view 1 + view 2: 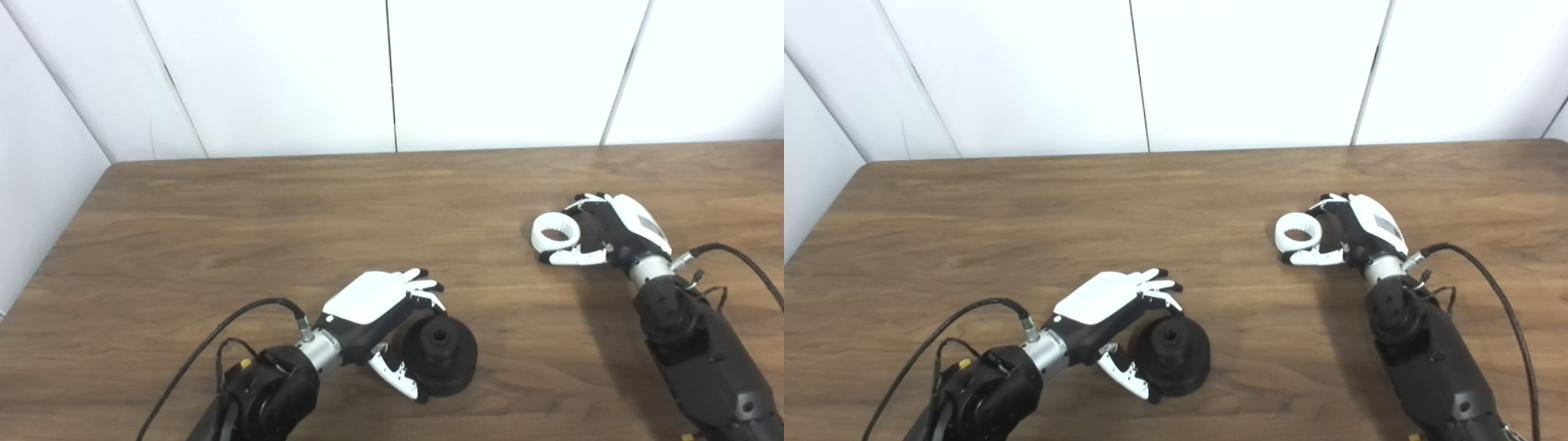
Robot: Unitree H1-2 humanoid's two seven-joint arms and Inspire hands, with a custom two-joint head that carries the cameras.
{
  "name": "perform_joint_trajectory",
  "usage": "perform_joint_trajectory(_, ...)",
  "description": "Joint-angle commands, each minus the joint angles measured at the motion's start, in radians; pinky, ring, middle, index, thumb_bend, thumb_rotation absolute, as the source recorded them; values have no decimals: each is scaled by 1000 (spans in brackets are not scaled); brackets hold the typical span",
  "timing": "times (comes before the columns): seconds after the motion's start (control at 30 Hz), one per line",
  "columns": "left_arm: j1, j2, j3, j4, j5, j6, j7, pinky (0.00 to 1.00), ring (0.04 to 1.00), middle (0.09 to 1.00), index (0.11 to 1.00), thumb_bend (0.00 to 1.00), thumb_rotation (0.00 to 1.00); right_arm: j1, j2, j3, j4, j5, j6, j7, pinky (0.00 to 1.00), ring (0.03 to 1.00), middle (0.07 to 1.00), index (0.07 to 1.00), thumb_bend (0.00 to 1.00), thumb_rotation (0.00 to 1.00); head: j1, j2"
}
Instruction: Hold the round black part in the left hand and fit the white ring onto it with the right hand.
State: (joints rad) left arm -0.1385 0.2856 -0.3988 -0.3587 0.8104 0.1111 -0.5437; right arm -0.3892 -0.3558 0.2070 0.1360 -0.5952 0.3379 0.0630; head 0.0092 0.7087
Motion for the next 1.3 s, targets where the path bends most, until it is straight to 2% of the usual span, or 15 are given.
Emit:
perform_joint_trajectory(0.0,-14,4,12,-34,3,-5,16,957,990,917,616,830,258,-33,-4,-14,-22,-3,-33,-29,967,979,894,644,817,282,1,1)
perform_joint_trajectory(0.47,-13,4,11,-34,8,-5,12,954,989,918,619,834,256,-33,1,-19,-18,4,-55,-47,981,971,888,616,787,284,3,3)
perform_joint_trajectory(0.87,-11,2,9,-35,10,-7,15,959,991,919,619,837,251,-31,1,-22,-20,5,-58,-54,950,967,886,596,768,283,1,4)
perform_joint_trajectory(0.9,-11,2,10,-34,8,-8,17,959,991,919,618,838,251,-31,1,-23,-20,6,-59,-55,949,967,886,546,648,223,2,4)
perform_joint_trajectory(0.93,-11,1,9,-33,8,-8,17,959,990,918,617,838,250,-31,1,-25,-23,7,-59,-55,948,966,885,520,587,192,3,4)
perform_joint_trajectory(1.0,-12,0,9,-33,10,-7,15,957,991,918,617,838,249,-28,4,-32,-35,13,-55,-54,940,965,882,497,532,161,2,4)
perform_joint_trajectory(1.27,-12,0,7,-28,13,-4,12,965,995,923,618,834,251,-12,7,-57,-132,38,-10,-9,933,974,888,494,522,162,2,5)
